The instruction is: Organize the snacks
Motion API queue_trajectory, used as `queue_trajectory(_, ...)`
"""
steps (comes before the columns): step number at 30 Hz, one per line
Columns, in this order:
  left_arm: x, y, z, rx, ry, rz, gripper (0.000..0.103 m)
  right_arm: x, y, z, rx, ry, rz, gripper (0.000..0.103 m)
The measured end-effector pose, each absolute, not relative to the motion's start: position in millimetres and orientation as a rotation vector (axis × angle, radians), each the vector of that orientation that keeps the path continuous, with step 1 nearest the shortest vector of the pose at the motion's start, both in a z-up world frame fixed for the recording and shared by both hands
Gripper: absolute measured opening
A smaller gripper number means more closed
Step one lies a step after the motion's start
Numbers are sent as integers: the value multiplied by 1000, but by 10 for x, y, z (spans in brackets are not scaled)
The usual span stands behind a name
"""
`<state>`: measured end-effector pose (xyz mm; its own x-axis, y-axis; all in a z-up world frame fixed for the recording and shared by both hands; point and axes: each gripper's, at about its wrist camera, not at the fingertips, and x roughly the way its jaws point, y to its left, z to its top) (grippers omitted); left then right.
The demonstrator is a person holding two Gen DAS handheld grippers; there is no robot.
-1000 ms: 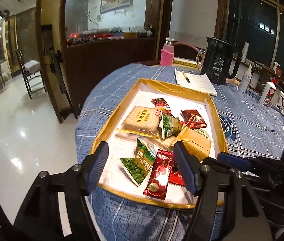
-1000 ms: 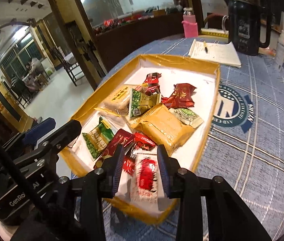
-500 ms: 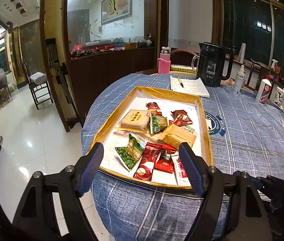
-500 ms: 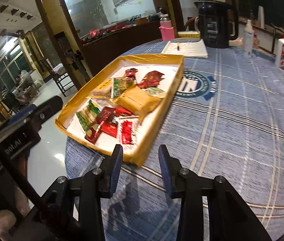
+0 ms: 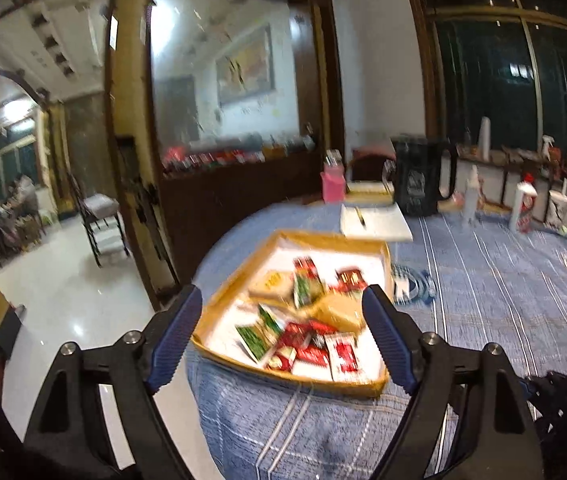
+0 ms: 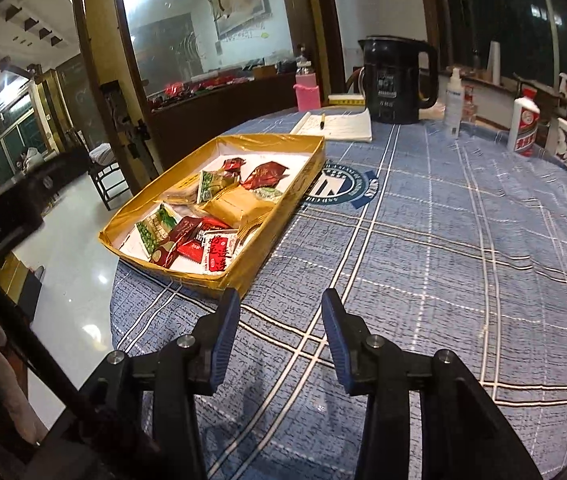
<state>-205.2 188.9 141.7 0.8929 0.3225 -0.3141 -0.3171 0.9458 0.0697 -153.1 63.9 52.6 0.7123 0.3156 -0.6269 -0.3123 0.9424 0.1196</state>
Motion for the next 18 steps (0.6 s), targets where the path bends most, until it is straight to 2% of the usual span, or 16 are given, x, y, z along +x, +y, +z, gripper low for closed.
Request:
queue_trajectory(6, -2349, 1835, 1426, 28, 143, 413, 91, -1648, 618, 574, -15, 638, 345, 47)
queue_trajectory(18, -2016, 1945, 1235, -73, 345, 322, 91, -1646, 720, 437, -75, 649, 367, 49)
